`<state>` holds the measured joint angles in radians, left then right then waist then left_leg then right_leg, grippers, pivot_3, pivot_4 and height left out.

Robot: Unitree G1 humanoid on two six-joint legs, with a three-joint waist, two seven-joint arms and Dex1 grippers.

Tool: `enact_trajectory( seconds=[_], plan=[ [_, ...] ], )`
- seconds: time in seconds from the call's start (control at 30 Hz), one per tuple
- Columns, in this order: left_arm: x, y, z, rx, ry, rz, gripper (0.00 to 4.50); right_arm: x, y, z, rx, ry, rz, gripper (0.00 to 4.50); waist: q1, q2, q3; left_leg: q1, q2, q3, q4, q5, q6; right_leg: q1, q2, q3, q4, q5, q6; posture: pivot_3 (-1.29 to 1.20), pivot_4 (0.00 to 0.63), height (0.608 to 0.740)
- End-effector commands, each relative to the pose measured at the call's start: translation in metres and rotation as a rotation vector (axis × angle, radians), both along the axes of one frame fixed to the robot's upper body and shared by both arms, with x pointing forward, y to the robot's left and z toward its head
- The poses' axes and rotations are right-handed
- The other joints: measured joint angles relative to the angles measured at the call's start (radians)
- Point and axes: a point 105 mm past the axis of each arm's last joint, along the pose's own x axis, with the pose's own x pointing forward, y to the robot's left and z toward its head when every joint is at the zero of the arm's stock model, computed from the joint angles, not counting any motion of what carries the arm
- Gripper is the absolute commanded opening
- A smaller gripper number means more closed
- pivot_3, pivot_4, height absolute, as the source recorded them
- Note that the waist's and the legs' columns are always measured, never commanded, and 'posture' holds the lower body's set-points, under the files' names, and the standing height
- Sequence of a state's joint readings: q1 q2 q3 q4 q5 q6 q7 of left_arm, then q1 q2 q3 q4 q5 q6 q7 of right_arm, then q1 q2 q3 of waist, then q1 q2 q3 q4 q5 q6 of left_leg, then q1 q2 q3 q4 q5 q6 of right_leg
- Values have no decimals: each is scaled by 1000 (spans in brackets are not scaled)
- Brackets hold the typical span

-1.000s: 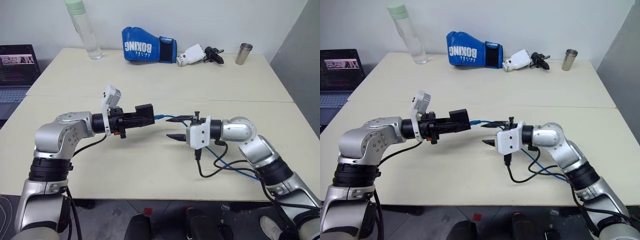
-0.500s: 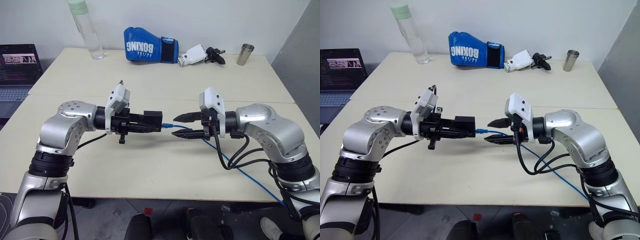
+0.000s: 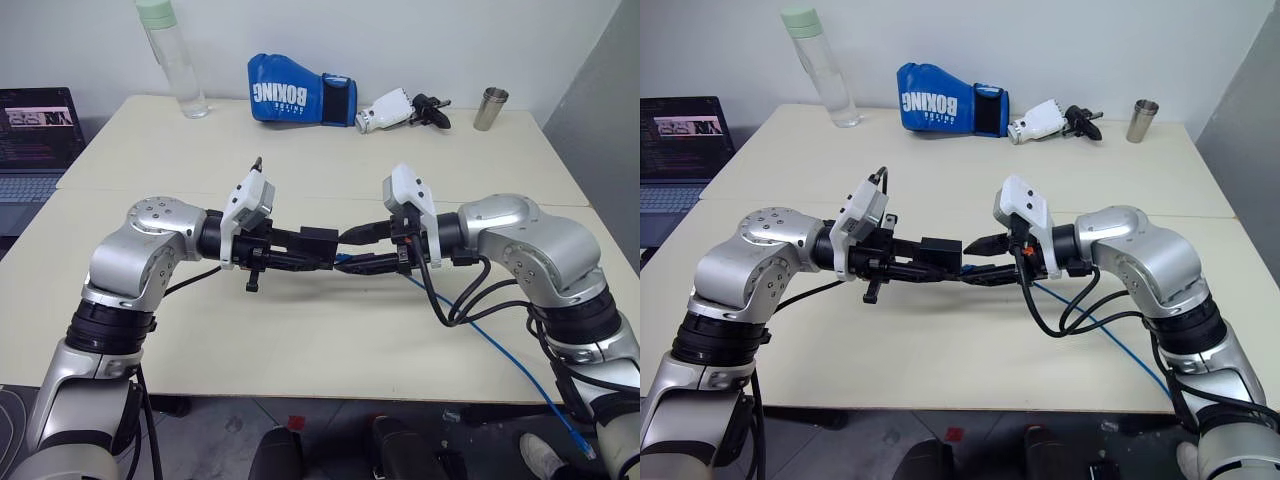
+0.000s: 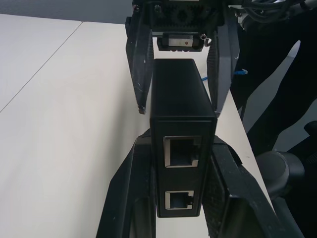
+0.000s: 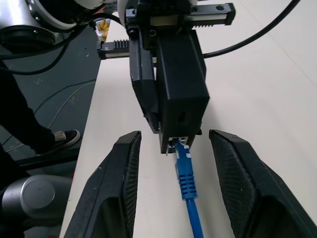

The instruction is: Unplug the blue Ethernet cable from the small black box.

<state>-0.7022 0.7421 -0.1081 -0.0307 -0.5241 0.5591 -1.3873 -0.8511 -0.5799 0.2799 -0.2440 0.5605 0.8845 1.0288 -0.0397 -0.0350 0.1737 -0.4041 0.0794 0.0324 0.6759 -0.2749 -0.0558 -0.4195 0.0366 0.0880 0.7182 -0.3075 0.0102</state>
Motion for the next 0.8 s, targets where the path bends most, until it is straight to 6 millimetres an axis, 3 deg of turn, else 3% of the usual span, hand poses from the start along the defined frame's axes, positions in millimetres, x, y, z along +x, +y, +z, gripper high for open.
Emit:
enact_trajectory(
  seconds=[0.03, 0.53, 0.8],
  plan=[
    [-4, 1, 9, 5, -58, -13, 791, 0, 2, 4, -4, -24, 17, 2306, 0, 0, 0, 0, 0, 0, 0, 0, 0, 0, 0, 0, 0, 0, 0, 0, 150, 740],
    [-6, 4, 8, 17, -72, -5, 791, 8, 3, 0, -31, -3, 27, 2306, 0, 0, 0, 0, 0, 0, 0, 0, 0, 0, 0, -1, 0, 0, 0, 0, 150, 740],
    [-6, 1, 9, 1, -78, 5, 791, 8, 7, -3, -44, 7, 37, 752, 0, 0, 0, -1, 0, 0, 0, 0, 0, 0, 0, 0, 0, 0, 0, 0, 150, 740]
  ],
)
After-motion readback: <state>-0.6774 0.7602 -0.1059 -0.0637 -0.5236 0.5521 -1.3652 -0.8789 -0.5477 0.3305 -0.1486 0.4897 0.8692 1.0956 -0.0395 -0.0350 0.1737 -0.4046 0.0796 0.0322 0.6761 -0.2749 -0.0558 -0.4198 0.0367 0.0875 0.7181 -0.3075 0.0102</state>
